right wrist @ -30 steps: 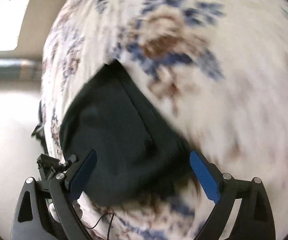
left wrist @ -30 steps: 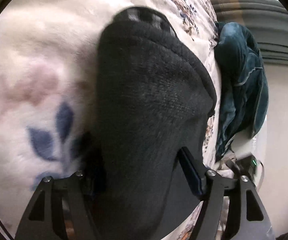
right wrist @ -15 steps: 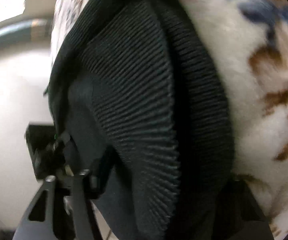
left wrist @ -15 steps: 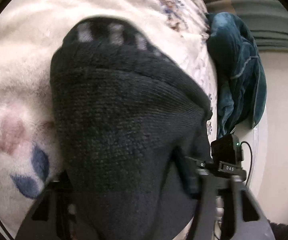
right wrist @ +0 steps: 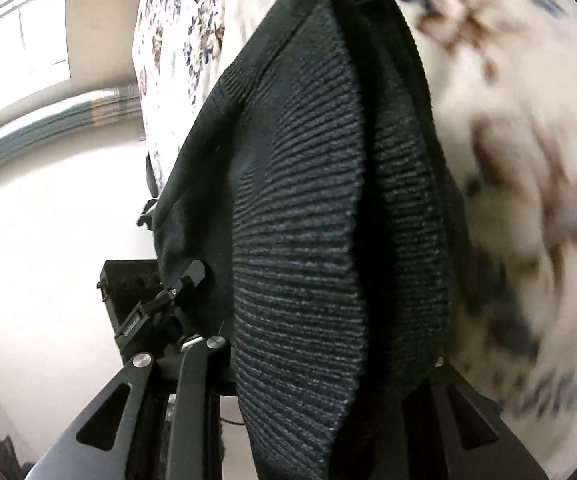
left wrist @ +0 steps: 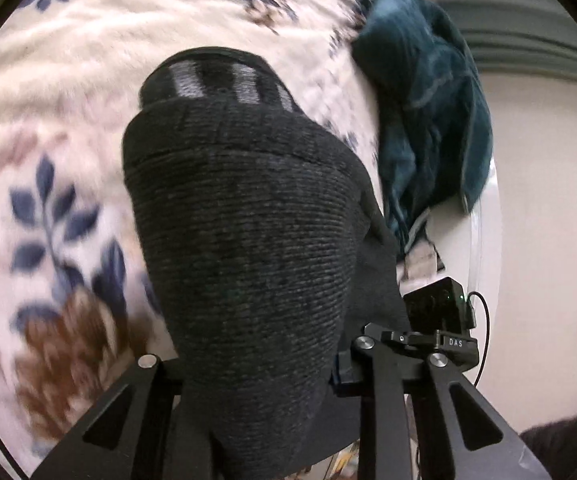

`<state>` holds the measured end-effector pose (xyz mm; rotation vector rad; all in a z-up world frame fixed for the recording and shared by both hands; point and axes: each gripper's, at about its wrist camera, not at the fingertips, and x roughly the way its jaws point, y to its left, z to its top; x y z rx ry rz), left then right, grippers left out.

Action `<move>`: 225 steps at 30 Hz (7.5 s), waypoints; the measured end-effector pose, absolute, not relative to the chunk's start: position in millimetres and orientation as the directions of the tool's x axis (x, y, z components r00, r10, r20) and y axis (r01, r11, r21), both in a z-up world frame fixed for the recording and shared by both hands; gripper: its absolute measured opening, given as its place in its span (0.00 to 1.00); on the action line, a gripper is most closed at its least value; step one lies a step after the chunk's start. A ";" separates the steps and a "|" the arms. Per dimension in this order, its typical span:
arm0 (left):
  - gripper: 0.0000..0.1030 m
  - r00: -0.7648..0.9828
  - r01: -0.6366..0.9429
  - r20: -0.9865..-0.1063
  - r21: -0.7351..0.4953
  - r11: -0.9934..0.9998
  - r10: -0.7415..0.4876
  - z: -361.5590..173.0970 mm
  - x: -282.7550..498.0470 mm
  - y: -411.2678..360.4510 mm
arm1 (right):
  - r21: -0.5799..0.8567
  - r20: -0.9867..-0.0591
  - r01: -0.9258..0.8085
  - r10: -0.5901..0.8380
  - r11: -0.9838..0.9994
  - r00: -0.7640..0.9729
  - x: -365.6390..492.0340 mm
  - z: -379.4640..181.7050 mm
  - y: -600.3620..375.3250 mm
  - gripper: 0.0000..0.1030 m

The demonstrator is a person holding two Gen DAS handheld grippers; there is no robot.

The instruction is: Fold small clothes

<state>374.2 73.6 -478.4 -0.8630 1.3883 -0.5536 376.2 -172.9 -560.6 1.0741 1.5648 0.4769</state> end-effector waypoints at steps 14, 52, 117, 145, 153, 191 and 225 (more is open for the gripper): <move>0.35 0.015 -0.370 -0.792 -0.572 0.732 -0.611 -524.9 283.7 58.0 | 0.402 -0.832 0.361 0.500 0.842 -0.241 303.4 -608.8 -164.7 0.52; 1.00 0.008 -0.312 -0.971 -0.229 0.922 -0.238 -611.6 311.3 92.3 | 0.067 -0.997 -0.353 0.048 0.933 -0.062 343.9 -596.8 -87.9 1.00; 0.29 0.097 -0.096 -0.882 -0.469 0.878 -0.461 -558.4 347.7 144.7 | 0.220 -0.974 -0.226 0.226 0.949 -0.001 430.8 -528.4 -163.3 0.46; 0.29 0.202 -0.233 -0.952 -0.274 0.933 -0.229 -543.3 335.9 141.9 | 0.348 -0.936 -0.232 0.350 0.908 -0.032 413.6 -506.5 -152.8 0.45; 0.42 0.122 -0.341 -0.992 -0.034 0.939 0.008 -558.5 290.7 154.8 | 0.367 -0.928 -0.505 0.347 0.782 -0.137 441.3 -531.5 13.2 0.48; 1.00 0.102 -0.216 -0.856 -0.516 0.829 -0.506 -574.1 289.0 139.5 | 0.338 -0.932 0.160 0.353 0.927 -0.075 365.2 -534.6 -226.6 0.90; 0.21 0.202 0.009 -0.799 -0.577 0.817 -0.567 -466.8 377.4 83.8 | 0.727 -0.681 0.157 0.731 0.668 0.040 345.9 -553.4 -206.2 0.21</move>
